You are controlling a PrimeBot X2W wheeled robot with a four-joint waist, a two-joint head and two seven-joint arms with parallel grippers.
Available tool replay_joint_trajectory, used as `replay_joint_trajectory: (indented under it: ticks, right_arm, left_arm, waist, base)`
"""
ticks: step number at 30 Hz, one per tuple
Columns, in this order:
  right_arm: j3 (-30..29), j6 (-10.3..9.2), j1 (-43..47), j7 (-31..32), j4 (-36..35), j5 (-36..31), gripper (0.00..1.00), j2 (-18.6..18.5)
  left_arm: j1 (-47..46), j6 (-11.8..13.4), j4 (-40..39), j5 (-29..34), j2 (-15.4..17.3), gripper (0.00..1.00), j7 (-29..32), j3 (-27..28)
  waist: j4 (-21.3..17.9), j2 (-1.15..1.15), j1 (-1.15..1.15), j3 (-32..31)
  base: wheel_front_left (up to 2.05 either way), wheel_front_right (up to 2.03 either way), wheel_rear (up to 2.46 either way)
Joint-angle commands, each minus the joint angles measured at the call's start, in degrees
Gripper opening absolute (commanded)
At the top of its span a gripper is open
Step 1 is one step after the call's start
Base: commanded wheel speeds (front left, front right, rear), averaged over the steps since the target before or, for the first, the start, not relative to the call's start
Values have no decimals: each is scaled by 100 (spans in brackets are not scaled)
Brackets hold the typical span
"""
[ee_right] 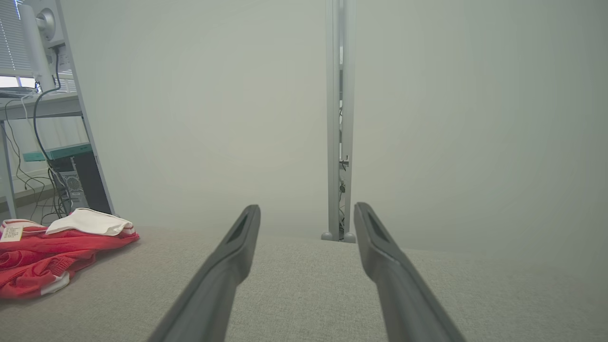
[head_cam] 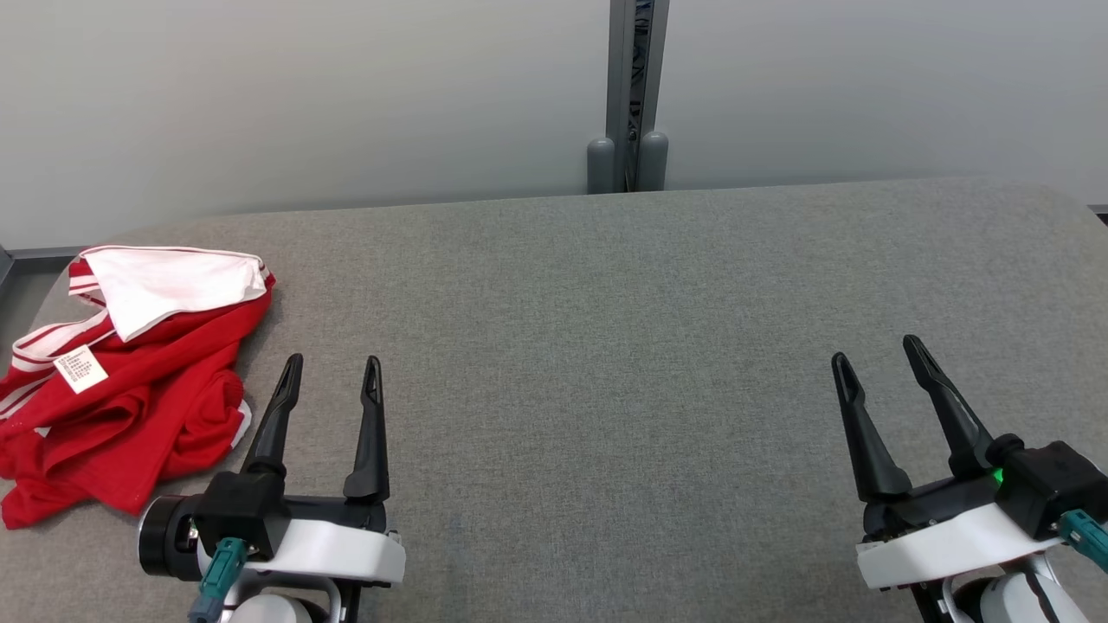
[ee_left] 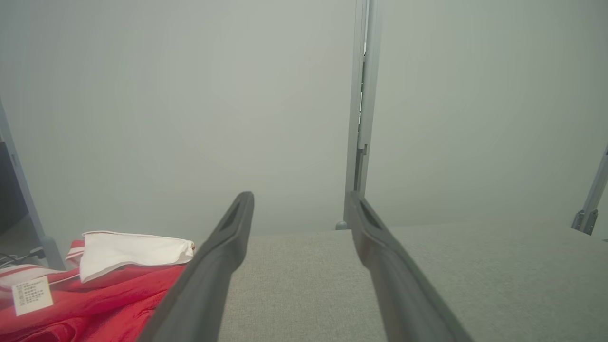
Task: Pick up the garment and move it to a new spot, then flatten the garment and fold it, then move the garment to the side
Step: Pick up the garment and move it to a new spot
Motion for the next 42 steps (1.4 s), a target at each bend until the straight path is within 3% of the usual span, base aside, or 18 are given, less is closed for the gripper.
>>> replay_joint_trajectory:
  ticks: [1,9,15,31,42]
  right_arm:
    - [-2,29,16,-38,-21,13,100,-43]
    - [11,29,59,-38,-40,36,100,-15]
    - [21,29,84,-34,-64,73,100,18]
    - [85,28,203,-33,-37,119,100,81]
    - [177,27,204,-32,-30,140,100,101]
  left_arm:
    - [46,5,10,-19,23,100,-26,22]
    - [47,5,90,-78,23,100,-26,34]
    - [36,-12,150,-85,25,100,-25,65]
    - [108,-37,439,-156,23,100,-19,165]
    - [132,-2,533,-242,22,100,-19,226]
  waist:
    - [7,-1,0,0]
    - [92,-1,0,-30]
    - [366,-1,0,-41]
    - [1889,-1,0,-124]
    - [2517,-1,0,-94]
  base:
    - [0,0,0]
    - [0,0,0]
    - [0,0,0]
    - [0,0,0]
    - [0,0,0]
